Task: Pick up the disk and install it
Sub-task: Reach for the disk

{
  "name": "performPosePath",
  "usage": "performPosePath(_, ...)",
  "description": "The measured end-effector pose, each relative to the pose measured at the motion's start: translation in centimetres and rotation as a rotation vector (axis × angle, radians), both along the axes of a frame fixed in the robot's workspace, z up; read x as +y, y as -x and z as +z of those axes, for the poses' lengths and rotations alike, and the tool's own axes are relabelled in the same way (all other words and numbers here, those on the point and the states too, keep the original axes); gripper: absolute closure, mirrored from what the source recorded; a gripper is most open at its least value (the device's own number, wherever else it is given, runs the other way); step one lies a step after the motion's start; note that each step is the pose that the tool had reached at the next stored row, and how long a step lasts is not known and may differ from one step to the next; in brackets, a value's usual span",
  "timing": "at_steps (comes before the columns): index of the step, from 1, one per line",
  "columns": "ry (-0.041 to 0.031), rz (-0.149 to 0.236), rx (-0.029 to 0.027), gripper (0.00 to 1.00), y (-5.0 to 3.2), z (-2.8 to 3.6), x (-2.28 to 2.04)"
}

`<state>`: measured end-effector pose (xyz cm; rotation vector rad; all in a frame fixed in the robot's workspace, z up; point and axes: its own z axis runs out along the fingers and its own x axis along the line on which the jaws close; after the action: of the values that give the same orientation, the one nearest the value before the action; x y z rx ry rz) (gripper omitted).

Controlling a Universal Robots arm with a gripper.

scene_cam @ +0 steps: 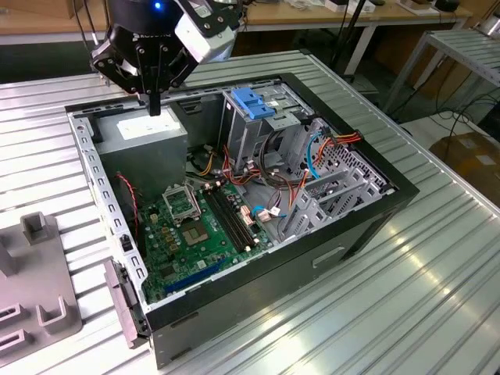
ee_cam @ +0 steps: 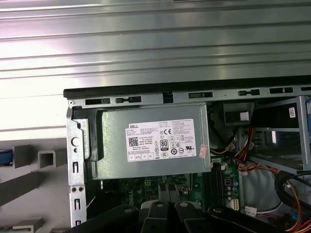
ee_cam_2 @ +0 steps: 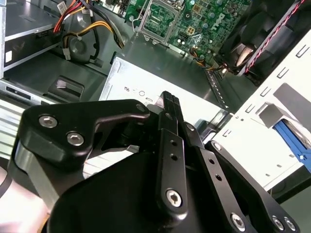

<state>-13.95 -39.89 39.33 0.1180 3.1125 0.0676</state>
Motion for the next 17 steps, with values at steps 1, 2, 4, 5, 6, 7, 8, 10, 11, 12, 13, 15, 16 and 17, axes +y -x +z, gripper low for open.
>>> performPosePath(1, 0.0000, 0.000, 0.0000, 0.90, 0.08, 0.00, 0.00)
performPosePath(2, 0.0000, 0.000, 0.0000, 0.90, 0.15, 0.00, 0.00)
performPosePath(4, 0.0000, 0.000, 0.0000, 0.90, 0.29, 0.00, 0.00)
performPosePath(5, 0.0000, 0.000, 0.0000, 0.90, 0.38, 0.00, 0.00)
performPosePath(6, 0.0000, 0.000, 0.0000, 0.90, 0.52, 0.00, 0.00)
performPosePath(7, 0.0000, 0.000, 0.0000, 0.90, 0.58, 0.00, 0.00)
performPosePath(8, 0.0000, 0.000, 0.0000, 0.90, 0.63, 0.00, 0.00)
performPosePath(10, 0.0000, 0.000, 0.0000, 0.90, 0.77, 0.00, 0.00)
performPosePath(11, 0.0000, 0.000, 0.0000, 0.90, 0.86, 0.00, 0.00)
performPosePath(12, 0.0000, 0.000, 0.0000, 0.90, 0.93, 0.00, 0.00)
performPosePath(13, 0.0000, 0.000, 0.0000, 0.90, 1.02, 0.00, 0.00)
performPosePath(15, 0.0000, 0.000, 0.0000, 0.90, 1.16, 0.00, 0.00)
performPosePath(16, 0.0000, 0.000, 0.0000, 0.90, 1.23, 0.00, 0.00)
performPosePath(17, 0.0000, 0.000, 0.0001, 0.90, 1.34, 0.00, 0.00)
